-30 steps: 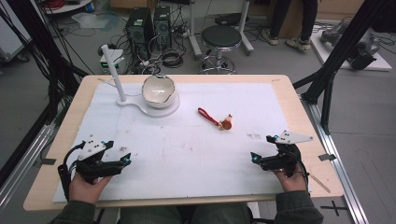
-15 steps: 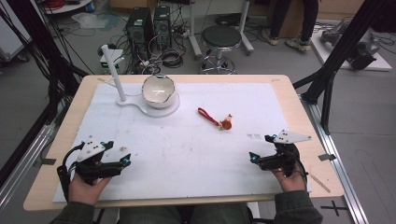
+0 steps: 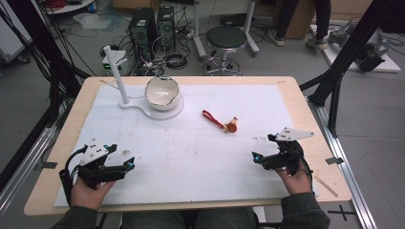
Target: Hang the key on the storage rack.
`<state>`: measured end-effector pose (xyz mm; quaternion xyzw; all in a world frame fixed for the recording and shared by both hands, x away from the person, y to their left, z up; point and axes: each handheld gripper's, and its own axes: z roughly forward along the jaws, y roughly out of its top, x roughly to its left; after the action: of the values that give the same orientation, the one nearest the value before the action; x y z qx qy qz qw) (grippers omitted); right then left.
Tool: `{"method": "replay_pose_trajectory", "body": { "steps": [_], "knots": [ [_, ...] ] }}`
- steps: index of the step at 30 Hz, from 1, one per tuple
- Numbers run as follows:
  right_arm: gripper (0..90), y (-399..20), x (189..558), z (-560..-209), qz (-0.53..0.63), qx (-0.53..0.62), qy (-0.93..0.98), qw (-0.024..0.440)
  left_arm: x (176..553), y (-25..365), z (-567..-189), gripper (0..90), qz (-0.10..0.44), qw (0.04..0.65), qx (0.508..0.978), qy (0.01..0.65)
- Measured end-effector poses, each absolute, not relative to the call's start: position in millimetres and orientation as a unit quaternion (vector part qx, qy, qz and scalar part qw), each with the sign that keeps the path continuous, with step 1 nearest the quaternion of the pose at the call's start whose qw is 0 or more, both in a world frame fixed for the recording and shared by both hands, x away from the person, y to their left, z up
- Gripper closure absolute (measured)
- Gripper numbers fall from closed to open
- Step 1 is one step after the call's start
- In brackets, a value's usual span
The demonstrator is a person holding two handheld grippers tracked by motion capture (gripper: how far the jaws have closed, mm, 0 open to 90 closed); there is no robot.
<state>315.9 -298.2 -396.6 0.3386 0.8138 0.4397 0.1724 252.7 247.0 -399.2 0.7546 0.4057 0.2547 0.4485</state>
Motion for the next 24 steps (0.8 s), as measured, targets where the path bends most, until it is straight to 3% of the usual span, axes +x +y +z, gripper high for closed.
{"method": "replay_pose_trajectory", "body": {
  "steps": [24],
  "knots": [
    [4.1, -271, 350, -368, 0.429, 0.329, 0.828, 0.149, 254, 249, -398, 21.5, 0.258, 0.453, 0.751, 0.407]
  ]
}}
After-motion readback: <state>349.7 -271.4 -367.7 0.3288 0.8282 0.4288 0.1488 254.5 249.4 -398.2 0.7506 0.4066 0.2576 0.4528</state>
